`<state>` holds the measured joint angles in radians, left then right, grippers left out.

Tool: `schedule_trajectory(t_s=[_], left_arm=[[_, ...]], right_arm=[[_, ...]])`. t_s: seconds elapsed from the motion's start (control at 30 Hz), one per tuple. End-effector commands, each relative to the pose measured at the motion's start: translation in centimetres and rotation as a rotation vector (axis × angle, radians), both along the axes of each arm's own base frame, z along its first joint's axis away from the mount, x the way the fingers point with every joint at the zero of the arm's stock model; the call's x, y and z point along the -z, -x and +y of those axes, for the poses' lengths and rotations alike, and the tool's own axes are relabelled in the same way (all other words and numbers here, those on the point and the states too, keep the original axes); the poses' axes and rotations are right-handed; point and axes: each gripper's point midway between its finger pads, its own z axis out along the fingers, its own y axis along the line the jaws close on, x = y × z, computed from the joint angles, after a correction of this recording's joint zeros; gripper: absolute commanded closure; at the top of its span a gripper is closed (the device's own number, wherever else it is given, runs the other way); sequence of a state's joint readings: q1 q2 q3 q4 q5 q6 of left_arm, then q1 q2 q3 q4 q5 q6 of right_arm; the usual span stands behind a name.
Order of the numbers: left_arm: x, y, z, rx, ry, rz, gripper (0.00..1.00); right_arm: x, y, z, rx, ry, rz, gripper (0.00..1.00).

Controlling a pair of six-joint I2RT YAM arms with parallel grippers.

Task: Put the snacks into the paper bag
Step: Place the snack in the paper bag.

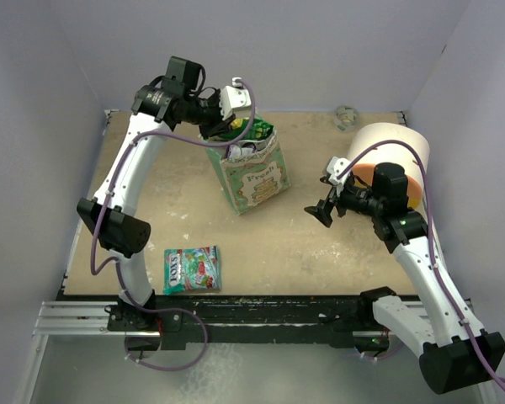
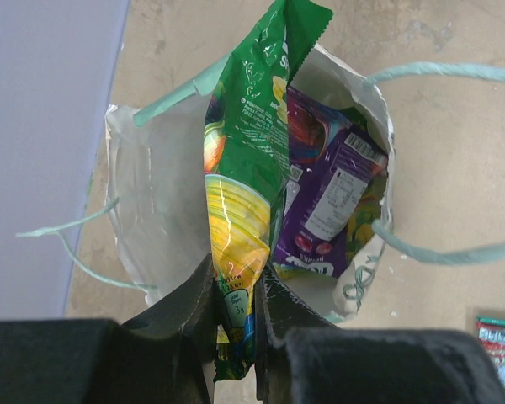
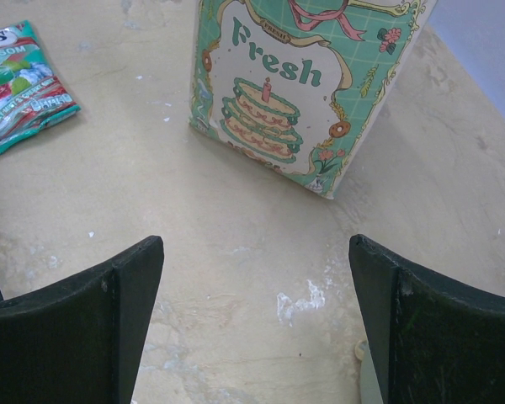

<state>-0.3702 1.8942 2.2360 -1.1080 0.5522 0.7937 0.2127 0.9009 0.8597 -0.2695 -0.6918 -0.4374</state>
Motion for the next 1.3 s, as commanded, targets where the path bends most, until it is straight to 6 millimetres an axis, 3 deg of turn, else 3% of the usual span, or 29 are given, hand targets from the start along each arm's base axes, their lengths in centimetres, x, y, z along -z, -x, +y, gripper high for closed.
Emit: schedule_trajectory(t_s=[0.0, 0.23, 0.5, 0.77, 1.27], left_arm=[[-4.0, -1.6, -2.2, -0.018, 0.15, -0.074, 1.0], [-4.2, -3.3, -2.2, -0.13, 0.22, -0.083, 1.0], [-2.0, -2.2, -2.3, -0.169, 0.246, 0.03, 1.0], [-1.1, -0.7, -2.2, -0.215, 0.276, 0.131, 1.0], [2.4, -0.3, -1.3, -0.325, 0.2, 0.305, 1.0]], right_arm=[[-1.2, -0.2, 0.2, -0.012, -0.021, -0.048, 0.07], [-1.3, -0.1, 0.1, -0.013, -0.023, -0.049, 0.07], [-1.2, -0.1, 0.2, -0.016, -0.023, -0.048, 0.07], [-1.1, -0.1, 0.1, -0.016, -0.023, -0.046, 0.07], [-1.0, -0.1, 0.1, -0.018, -0.026, -0.044, 0.07]])
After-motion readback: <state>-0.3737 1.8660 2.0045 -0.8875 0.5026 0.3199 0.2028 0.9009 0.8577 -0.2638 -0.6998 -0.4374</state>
